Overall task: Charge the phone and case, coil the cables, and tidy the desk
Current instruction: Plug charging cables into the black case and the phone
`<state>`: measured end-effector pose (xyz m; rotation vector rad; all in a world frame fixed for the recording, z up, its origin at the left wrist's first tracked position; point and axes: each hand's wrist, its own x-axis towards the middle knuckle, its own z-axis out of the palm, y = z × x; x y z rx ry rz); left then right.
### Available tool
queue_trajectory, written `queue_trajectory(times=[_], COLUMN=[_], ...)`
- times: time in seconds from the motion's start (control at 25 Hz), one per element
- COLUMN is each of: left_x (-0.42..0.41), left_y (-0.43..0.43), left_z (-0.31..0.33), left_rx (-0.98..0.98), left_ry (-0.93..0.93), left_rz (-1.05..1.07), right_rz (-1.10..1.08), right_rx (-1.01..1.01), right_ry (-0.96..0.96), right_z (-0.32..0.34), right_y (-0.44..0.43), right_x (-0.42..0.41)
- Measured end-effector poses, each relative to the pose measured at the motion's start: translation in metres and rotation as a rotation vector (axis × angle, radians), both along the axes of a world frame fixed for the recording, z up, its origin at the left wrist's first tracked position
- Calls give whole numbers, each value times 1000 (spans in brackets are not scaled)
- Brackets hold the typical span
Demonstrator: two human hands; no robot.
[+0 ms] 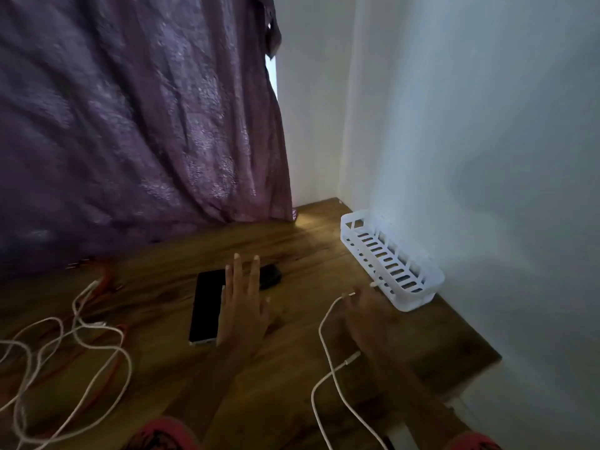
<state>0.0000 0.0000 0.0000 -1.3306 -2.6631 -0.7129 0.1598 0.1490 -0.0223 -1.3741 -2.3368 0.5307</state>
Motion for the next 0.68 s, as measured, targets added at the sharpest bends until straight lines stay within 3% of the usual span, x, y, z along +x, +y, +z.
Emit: queue_trajectory(times=[0.08,0.24,0.4,0.56,0.68], left_x=[-17,-42,-52,-54,-49], left_y=[18,49,57,61,58], left_z=[-10,-39,-58,-54,-47], left_rx=[11,-34,3,39,75], left_ry=[-123,-242,-345,-382,-434], left_rz=[-16,-69,-62,-6,22], right_rz=[-147,-507,-575,-608,-636], right_rx=[-136,-54,-64,-30,-199], right_ry=[64,26,149,109,315], right_z=[-10,-33,-35,-30,-22], right_y=[11,22,27,27,28], right_x=[-13,-37,-44,-51,-51])
